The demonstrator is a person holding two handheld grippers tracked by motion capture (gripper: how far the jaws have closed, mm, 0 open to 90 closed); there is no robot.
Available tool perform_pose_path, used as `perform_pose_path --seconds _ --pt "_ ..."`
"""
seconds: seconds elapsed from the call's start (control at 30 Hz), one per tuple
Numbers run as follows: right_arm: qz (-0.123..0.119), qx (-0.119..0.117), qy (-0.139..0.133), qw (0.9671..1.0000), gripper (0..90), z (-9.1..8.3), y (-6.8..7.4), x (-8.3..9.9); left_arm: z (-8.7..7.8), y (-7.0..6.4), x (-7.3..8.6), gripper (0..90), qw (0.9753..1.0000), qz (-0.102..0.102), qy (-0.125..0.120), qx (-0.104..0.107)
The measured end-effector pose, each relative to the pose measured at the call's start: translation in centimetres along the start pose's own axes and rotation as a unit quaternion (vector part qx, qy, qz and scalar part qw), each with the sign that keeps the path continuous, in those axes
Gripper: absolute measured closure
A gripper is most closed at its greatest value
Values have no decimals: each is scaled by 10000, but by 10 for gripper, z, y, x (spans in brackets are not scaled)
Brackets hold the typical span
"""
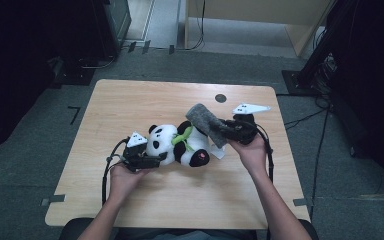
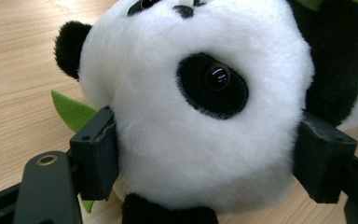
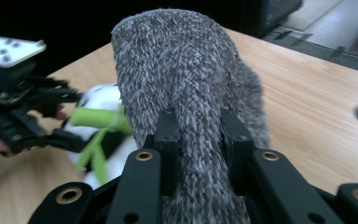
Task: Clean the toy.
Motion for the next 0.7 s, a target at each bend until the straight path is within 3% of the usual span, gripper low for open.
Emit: perform_pose_path --seconds 0.17,0.33,0.4,0.5,0.6,0.7 --pt "-173 -345 200 9991 734 20 21 -1 2 0 -1 210 10000 -10 -63 -2" --pt "-275 -352 502 9977 724 41 24 5 4 -1 -2 210 9999 23 -92 -51" --pt "-285 -344 596 9972 680 47 22 8 4 -1 -2 210 9999 25 -80 -65" --pt "-236 -408 369 9982 549 48 22 3 4 -2 -2 212 10000 16 -57 -78" --pt "-299 -366 341 9983 569 50 24 2 4 -2 -2 212 9999 24 -63 -83" --pt "-399 -268 462 9978 675 57 22 10 4 -2 0 212 9999 56 -58 -99"
Point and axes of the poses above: each handheld gripper's, and its own axes: z roughly forward along the jaws, x roughly out of its underside, y roughly to its left, the point moved 6 cm from there along z, roughly forward along the jaws, and after that the axes turned 13 degrees about y, right-handed, at the moved point
